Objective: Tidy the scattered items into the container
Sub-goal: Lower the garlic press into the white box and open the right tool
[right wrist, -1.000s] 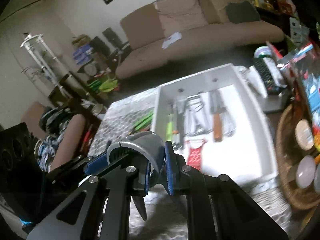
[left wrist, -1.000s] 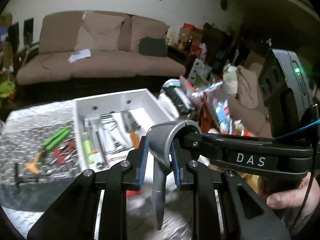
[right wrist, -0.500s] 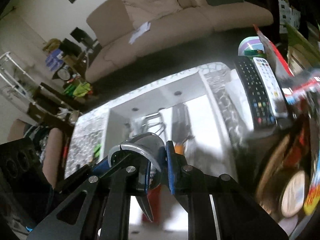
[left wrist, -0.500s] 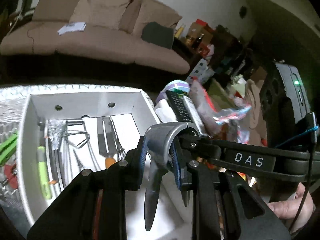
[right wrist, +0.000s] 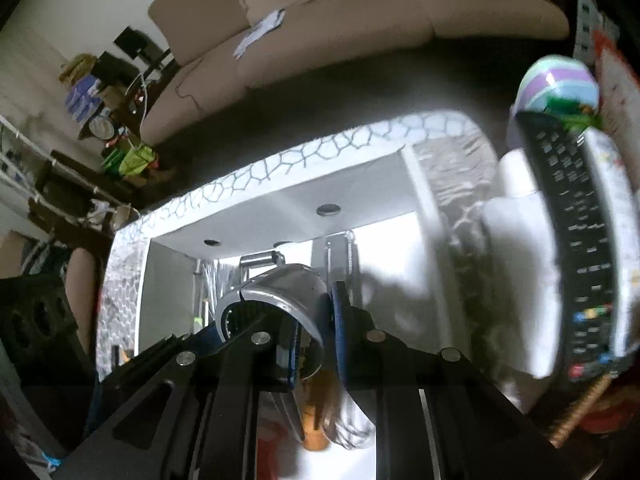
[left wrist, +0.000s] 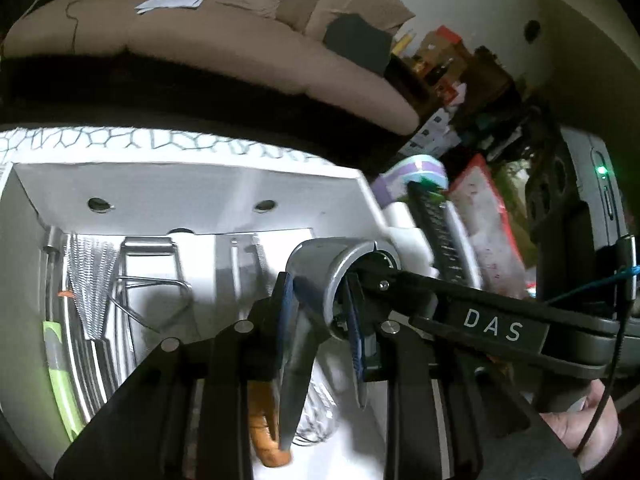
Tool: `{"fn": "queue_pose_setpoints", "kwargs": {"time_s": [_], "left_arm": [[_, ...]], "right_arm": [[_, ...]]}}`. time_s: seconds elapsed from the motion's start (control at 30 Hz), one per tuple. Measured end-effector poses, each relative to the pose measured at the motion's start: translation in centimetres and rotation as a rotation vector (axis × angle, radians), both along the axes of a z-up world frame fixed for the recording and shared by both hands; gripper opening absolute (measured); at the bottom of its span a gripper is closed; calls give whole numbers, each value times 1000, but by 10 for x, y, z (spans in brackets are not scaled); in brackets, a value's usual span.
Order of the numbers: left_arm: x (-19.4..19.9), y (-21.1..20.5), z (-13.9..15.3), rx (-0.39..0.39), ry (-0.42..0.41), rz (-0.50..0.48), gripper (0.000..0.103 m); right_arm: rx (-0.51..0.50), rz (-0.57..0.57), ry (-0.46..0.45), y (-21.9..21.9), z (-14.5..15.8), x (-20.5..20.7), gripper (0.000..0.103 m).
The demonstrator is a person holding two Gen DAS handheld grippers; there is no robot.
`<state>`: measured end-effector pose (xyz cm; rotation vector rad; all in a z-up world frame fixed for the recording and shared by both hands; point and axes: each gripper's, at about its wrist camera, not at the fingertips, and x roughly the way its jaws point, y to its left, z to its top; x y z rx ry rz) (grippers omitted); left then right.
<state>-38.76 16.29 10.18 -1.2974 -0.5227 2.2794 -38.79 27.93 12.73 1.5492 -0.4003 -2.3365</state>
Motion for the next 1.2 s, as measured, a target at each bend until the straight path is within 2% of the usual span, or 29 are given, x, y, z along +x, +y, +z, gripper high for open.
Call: {"fn": "queue_pose_setpoints", "kwargs": {"time_s": [0.23,0.53,0.63,0.67,0.8,0.87,0.93,1.0,1.1,1.2], "left_arm": [[-18,6,-28,43,-57,-4,22],[-36,-3,-49,118,-97,26,23],[-37,-10,-59,154,-138,43,29],[-36,-12,-62,161,-150,48,33],[-28,-16,-62,176,-148,43,39],[-25,-17,-59,192,-147,44,41],[-22,-18,-54,196,-141,50,41],[-22,-18,-49,192,-140,55,41],[-17,-16,-41,172,-131,55,42],[-8,-12,-30,105,-108,42,50]], "right_arm": [[46,-30,-25,8,-21,-19,14],[88,-44,-16,-1,-29,-35,16],[140,-38,-3,-6,-29,-34,17],[154,-33,1,-8,-28,-33,17],[148,-19,15,-6,-24,-25,19],[165,-26,43,-3,-15,-19,27],[182,-29,96,2,2,-13,52],[207,-20,139,3,17,-7,54],[238,1,159,4,27,0,54],[218,7,147,6,26,9,54]]}}
